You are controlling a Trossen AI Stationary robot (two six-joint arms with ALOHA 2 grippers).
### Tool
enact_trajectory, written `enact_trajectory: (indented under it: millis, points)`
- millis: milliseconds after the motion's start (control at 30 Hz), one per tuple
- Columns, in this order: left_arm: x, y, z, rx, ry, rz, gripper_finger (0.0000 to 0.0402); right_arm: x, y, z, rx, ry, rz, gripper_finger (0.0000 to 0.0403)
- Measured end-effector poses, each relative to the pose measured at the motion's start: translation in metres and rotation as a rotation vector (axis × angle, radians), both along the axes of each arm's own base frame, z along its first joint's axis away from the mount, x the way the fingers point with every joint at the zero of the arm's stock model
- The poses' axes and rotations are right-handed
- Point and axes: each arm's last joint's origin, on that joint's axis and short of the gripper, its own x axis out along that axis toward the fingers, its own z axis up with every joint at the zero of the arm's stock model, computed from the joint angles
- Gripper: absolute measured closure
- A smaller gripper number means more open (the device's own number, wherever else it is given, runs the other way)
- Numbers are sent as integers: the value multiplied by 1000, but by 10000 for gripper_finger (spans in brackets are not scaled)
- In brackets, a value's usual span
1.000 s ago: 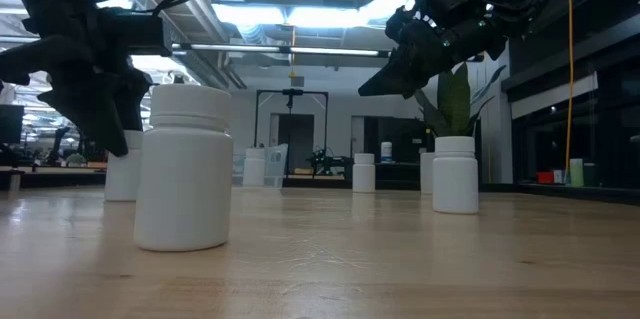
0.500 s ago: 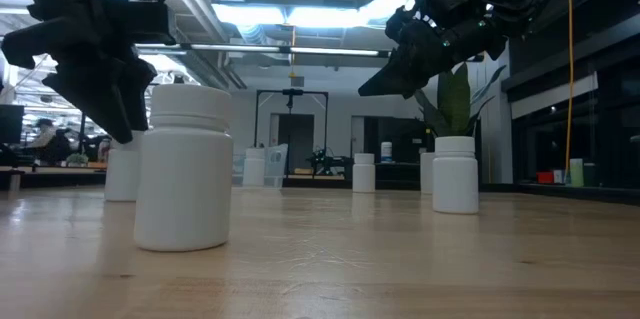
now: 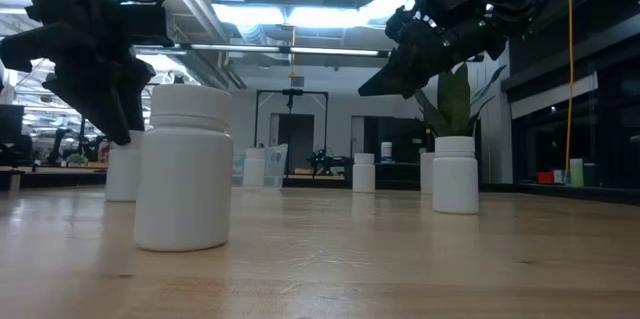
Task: Pick and place pill bottles into a basket
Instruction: Put the white pill bottle into the transparent container
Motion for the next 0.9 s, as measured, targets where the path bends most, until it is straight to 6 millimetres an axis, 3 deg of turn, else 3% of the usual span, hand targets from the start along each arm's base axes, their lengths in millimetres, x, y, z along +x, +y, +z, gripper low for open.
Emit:
enact_trajectory:
  millis: [200, 700, 900]
  points:
    - [0, 0, 0, 25, 8, -45, 251, 0, 0, 0, 0, 0, 0, 395]
    - [0, 0, 0, 32, 12, -62, 252, 0, 0, 0, 0, 0, 0, 395]
    - [-3, 1, 10, 21, -9, -89, 252, 0, 0, 0, 0, 0, 0, 395]
